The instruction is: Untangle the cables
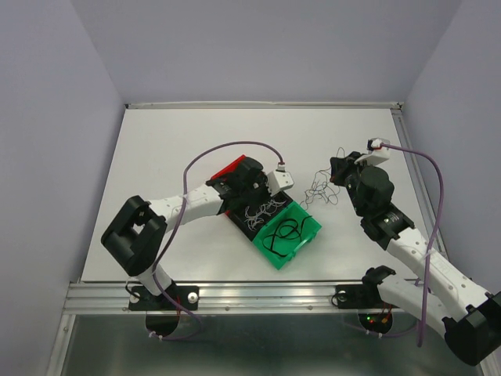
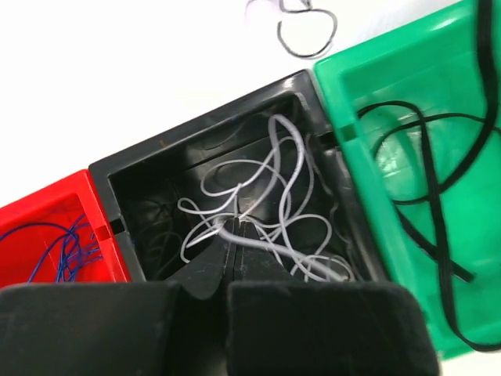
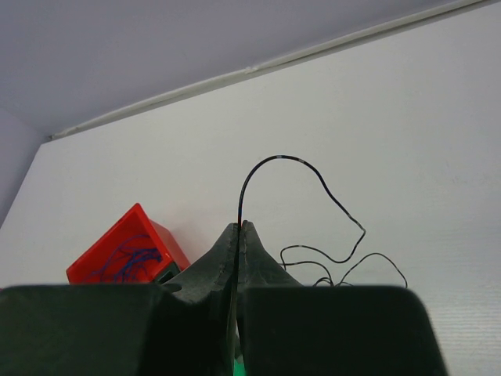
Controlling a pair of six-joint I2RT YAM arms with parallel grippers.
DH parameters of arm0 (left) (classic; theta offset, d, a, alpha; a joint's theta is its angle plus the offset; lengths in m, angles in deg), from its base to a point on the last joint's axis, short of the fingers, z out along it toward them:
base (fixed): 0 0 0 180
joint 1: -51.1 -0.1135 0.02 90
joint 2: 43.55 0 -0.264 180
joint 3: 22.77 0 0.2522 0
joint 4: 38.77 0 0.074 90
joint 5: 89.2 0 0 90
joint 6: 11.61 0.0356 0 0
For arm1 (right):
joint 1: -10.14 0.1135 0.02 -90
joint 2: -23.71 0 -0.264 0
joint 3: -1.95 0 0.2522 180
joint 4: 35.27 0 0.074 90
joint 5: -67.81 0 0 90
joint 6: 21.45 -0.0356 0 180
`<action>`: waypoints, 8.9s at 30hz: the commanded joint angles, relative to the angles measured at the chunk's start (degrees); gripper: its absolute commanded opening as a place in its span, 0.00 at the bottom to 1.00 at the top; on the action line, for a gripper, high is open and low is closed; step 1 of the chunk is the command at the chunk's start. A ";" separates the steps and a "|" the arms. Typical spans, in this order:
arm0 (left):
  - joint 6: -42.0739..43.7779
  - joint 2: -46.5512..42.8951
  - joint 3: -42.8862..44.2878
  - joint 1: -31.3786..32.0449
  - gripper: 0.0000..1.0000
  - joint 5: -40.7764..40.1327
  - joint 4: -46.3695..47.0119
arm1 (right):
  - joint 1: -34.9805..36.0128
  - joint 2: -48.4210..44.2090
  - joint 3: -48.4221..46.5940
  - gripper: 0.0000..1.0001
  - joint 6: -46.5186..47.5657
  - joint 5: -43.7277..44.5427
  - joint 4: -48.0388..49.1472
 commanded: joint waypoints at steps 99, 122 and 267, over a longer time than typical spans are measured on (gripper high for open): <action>-6.07 -38.36 -11.44 -6.45 0.77 -3.07 11.28 | -0.17 -3.79 -16.26 0.01 -9.04 -52.41 -11.30; -3.35 -35.11 -12.06 -10.32 0.73 9.05 9.00 | -0.08 -0.37 2.82 0.01 -4.21 -49.51 -20.17; -16.26 -42.74 -21.63 -29.55 0.99 -6.57 19.00 | 21.01 8.26 4.20 1.00 6.52 16.23 3.10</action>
